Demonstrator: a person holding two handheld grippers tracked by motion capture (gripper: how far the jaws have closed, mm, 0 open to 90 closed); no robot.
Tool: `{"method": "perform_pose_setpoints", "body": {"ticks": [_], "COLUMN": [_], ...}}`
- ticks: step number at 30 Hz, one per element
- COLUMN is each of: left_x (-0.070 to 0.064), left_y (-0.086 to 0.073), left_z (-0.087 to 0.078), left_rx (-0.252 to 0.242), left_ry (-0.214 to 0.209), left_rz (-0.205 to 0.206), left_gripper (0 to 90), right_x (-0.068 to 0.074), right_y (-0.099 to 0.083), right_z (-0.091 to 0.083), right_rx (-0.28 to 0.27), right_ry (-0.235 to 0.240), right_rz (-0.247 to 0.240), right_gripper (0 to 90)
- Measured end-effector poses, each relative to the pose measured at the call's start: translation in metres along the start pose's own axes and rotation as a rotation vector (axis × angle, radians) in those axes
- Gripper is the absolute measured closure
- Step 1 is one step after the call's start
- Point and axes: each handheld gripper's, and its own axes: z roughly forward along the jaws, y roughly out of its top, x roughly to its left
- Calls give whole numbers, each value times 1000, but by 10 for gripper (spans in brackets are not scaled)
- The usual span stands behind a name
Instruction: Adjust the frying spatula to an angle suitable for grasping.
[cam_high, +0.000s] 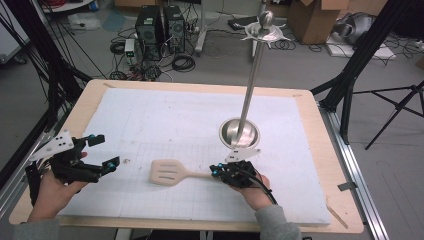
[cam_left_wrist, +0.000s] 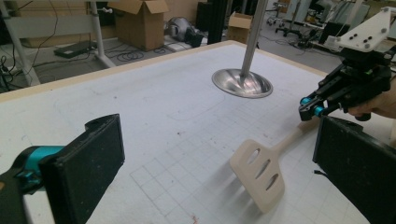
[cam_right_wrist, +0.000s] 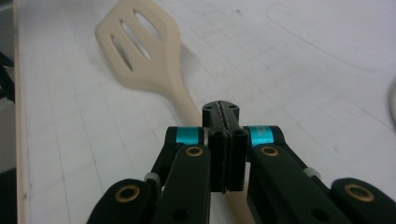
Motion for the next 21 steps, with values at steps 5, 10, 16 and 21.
{"method": "perform_pose_setpoints", "body": {"ticks": [5,10,16,21], "left_x": [-1,-3,-2,-1], "left_y": [2,5,5,5], "left_z": [5,6,8,7], "left_rx": [4,-4,-2,-8], "left_ry": [-42,-43,-45,-42], "left_rz": [0,10,12,4], "left_gripper": [24,24,24,24], "right_x": [-6,-14,-20,-22], "right_y": [-20,-33,-45,-51], "right_z": [-31,-59,-69,-64], "right_rx": [-12,-14,-15,33], "right_ry": [-21,-6,47,45], "right_rz": [45,26,-21,-55], "right_gripper": [900,900,900,900]}}
